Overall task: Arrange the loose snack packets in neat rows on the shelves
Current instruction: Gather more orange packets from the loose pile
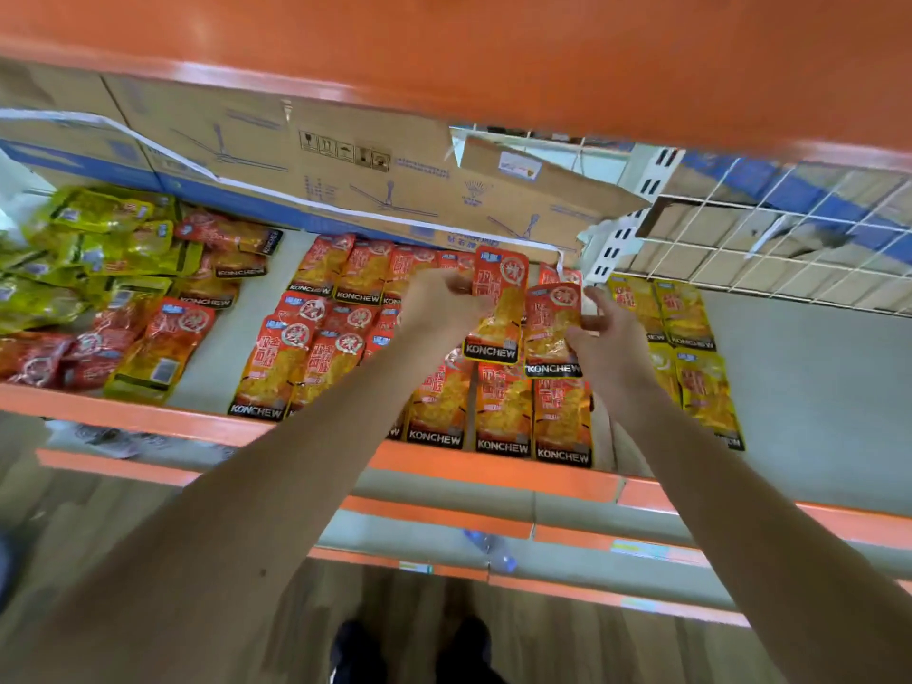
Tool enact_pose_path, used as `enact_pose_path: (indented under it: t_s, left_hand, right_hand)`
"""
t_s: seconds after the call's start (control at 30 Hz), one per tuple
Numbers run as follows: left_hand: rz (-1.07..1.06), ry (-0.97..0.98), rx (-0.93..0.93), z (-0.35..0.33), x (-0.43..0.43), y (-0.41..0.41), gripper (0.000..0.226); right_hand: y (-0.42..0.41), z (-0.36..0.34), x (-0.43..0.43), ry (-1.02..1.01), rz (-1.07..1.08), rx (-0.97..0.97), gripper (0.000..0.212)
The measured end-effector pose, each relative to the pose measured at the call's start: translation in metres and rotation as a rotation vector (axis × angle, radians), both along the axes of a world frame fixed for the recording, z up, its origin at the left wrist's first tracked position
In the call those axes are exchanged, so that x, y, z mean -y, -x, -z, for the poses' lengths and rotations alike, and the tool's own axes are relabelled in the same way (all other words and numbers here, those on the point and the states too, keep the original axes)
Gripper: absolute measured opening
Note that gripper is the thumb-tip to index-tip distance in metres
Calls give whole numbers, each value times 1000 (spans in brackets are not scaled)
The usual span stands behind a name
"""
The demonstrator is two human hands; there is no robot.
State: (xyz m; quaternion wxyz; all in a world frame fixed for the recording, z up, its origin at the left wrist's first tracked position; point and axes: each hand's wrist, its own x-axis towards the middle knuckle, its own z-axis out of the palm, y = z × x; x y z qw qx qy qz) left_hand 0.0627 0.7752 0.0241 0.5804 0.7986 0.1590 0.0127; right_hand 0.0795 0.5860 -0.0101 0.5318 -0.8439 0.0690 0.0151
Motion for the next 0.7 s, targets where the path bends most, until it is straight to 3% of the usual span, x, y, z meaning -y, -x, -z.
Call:
enact_pose_path:
  t_s: [0.23,0.47,0.6,0.7]
  left_hand:
    - [100,-241,-7,30,2,-57,14]
    - [201,-570,76,62,5,-84,43]
    - [226,-662,65,62,-1,-98,41]
    - [254,-692,192,63,-4,-90,31]
  right_hand:
    - [-48,1,-1,167,79,56,40]
    - [-60,11,-3,420,5,132,31]
    - [-66,26,-3,590,-35,193,24]
    - [-65,30,-4,634,-63,189,26]
